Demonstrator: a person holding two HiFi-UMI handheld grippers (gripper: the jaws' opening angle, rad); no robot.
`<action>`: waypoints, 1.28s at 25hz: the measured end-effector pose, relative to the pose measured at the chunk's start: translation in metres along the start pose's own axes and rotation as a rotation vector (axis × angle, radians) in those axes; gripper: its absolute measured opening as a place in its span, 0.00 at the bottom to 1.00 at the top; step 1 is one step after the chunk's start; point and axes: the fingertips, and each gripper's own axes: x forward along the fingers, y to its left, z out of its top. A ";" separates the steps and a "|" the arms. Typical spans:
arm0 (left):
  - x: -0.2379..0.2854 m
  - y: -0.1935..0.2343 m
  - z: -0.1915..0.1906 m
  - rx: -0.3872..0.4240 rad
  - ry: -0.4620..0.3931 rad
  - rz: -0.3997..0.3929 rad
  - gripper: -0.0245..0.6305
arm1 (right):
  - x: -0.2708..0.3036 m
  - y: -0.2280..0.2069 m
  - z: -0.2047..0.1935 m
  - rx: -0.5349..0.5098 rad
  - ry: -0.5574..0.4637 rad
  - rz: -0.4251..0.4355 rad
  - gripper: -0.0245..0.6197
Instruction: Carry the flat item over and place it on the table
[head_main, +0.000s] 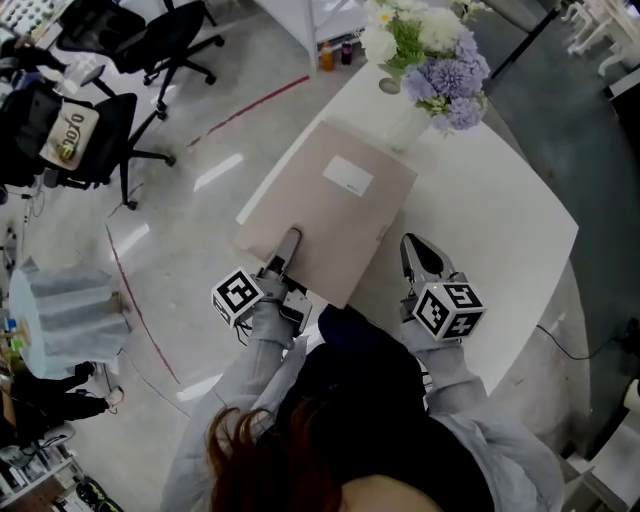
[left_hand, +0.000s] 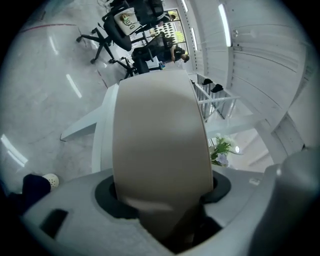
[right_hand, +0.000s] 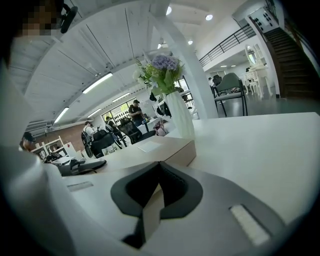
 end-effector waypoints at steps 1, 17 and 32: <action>0.000 0.002 0.001 0.012 0.003 0.014 0.51 | 0.002 0.000 0.001 0.004 -0.002 0.004 0.05; -0.008 0.047 0.017 0.276 0.015 0.501 0.78 | 0.017 -0.008 0.011 0.049 -0.034 -0.003 0.05; -0.023 0.037 0.031 0.480 0.012 0.517 0.80 | 0.025 -0.015 0.001 0.063 -0.015 -0.019 0.05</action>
